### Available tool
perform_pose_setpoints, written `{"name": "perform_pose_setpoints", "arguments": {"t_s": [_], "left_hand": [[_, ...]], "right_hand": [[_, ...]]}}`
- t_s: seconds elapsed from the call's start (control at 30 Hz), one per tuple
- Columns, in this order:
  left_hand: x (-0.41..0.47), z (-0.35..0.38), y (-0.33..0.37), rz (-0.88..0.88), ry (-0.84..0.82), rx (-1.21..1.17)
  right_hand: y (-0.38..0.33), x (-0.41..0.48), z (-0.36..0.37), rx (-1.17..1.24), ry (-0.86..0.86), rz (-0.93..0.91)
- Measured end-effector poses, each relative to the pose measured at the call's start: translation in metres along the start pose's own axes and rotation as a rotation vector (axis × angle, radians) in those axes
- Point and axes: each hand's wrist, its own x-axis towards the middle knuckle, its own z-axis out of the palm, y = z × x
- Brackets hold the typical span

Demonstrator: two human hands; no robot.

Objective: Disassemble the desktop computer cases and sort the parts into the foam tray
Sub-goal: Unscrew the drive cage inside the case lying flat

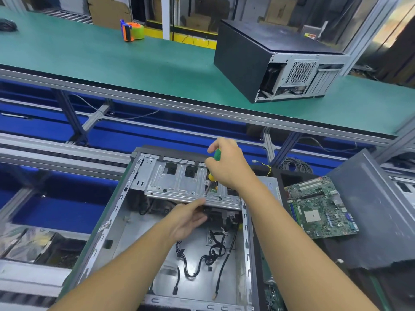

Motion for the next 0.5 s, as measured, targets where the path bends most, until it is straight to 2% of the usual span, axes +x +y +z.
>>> {"name": "perform_pose_setpoints", "arguments": {"t_s": [0.17,0.33,0.4,0.5], "left_hand": [[0.008,0.008,-0.005,0.038,0.113,-0.06],[0.009,0.01,-0.008,0.078,0.138,-0.057],[0.008,0.011,-0.008,0.084,0.14,-0.055],[0.007,0.012,-0.007,0.082,0.141,-0.053]], "right_hand": [[0.006,-0.005,0.001,-0.175,0.1,-0.072],[0.007,-0.01,-0.001,0.112,0.129,-0.094],[0.004,-0.01,-0.007,0.268,0.199,-0.105],[0.001,-0.009,-0.017,0.249,0.287,-0.248]]}}
